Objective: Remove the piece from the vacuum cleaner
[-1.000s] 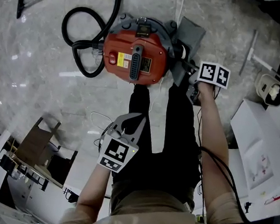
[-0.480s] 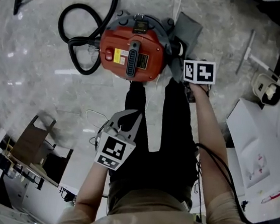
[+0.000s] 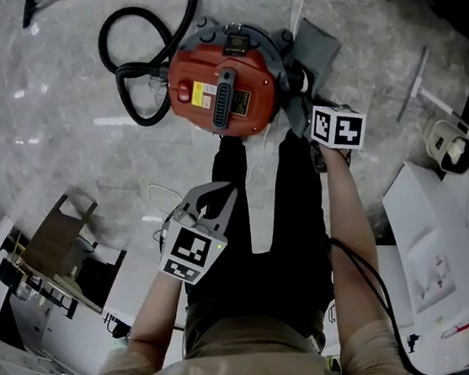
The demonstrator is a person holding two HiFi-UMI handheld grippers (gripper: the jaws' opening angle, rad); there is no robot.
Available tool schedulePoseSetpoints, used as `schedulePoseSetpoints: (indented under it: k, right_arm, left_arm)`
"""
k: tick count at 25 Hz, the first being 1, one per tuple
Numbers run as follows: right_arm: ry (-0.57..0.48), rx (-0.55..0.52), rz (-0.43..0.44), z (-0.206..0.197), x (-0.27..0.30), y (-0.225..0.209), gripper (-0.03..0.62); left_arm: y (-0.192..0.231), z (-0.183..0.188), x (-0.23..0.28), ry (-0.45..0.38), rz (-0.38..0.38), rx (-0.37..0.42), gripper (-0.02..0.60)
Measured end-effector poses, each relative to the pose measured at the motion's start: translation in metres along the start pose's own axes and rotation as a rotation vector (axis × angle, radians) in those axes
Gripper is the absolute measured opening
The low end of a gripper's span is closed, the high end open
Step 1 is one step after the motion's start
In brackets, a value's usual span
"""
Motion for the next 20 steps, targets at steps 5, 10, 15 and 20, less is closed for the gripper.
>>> schedulePoseSetpoints:
  k: [5, 10, 15, 20]
  right_arm:
    - [0.058, -0.089, -0.014, 0.002, 0.000, 0.001, 0.034]
    - [0.032, -0.161, -0.074, -0.006, 0.000, 0.004, 0.034]
    - [0.078, -0.344, -0.146, -0.016, 0.005, 0.006, 0.032]
    - [0.095, -0.341, -0.140, -0.019, 0.006, -0.010, 0.031]
  left_arm:
    - [0.005, -0.003, -0.004, -0.001, -0.001, -0.016, 0.005]
    - [0.012, -0.008, -0.006, -0.002, 0.002, -0.030, 0.005]
    - [0.015, -0.006, -0.004, -0.006, -0.006, -0.036, 0.005]
    - [0.015, -0.004, -0.002, -0.004, -0.015, -0.032, 0.005]
Point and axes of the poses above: the fingertips, and each gripper's own axes: x forward along the fingers, y to its left, z out of its top, the point moved 6 cm from there along -x, backward along the fingers, and after that the axes turned 11 degrees about x, right-handed, at the moved point
